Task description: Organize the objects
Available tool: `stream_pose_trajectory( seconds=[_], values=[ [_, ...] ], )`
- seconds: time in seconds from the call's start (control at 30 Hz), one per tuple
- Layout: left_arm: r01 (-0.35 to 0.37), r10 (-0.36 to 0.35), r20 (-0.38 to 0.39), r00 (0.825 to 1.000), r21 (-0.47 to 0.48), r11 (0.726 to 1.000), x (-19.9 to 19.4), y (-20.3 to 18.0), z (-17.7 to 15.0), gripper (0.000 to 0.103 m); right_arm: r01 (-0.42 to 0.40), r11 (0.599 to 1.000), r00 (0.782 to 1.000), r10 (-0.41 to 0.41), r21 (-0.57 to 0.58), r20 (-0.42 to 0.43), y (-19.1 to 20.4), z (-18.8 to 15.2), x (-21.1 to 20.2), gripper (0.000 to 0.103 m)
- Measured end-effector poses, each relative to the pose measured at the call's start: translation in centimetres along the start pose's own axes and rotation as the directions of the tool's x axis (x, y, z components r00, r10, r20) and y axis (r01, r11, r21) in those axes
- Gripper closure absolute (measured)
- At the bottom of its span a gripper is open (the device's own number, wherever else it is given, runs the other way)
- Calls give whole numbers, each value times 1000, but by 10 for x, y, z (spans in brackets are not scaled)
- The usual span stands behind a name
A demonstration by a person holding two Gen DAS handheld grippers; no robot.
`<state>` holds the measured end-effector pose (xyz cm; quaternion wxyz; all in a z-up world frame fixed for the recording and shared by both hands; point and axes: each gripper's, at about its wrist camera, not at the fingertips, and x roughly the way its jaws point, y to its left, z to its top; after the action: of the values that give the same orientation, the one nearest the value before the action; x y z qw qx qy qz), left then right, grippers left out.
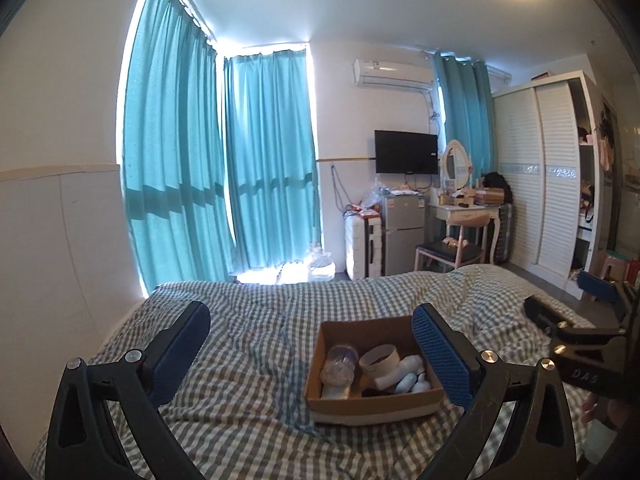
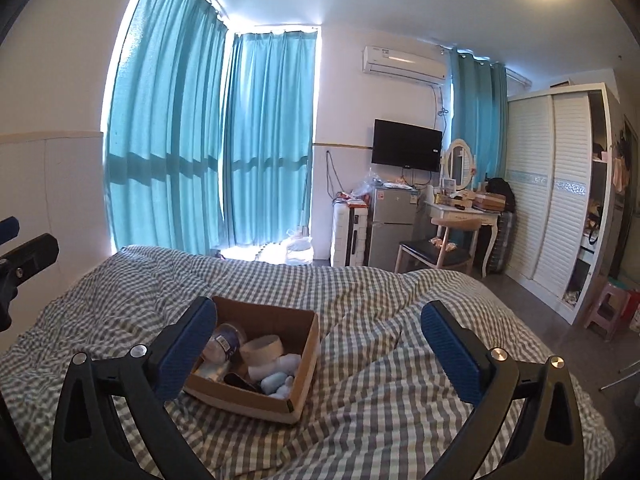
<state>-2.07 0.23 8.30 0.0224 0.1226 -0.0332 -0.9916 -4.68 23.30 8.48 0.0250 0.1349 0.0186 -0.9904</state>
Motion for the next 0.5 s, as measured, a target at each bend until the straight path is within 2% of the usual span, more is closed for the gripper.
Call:
stream_pose_trajectory(
  seconds=[0.1, 0.23, 0.3, 0.37, 0.5],
  values=[
    [-4, 4, -10, 1000, -19, 1000, 2, 3, -21, 0, 7, 1000, 1000, -8, 26, 29, -7, -16, -6, 0],
    [-23, 23, -9, 1000, -40, 999, 3, 5, -43, 0, 27, 1000, 999, -27, 3, 36, -5, -37, -6, 0],
    [-45, 46, 11, 999, -32, 998, 0, 4, -45, 0, 59, 998, 997, -58, -18, 49, -2, -45, -7, 0],
    [-32, 33, 19, 999, -34, 999, -3, 4, -47, 0, 69, 997, 995, -66, -34, 70, -1, -48, -9, 0],
    [-15, 15, 6, 1000, -41, 999, 0, 4, -47, 0, 31, 999, 996, -30, -9, 81, -3, -48, -15, 0]
  ],
)
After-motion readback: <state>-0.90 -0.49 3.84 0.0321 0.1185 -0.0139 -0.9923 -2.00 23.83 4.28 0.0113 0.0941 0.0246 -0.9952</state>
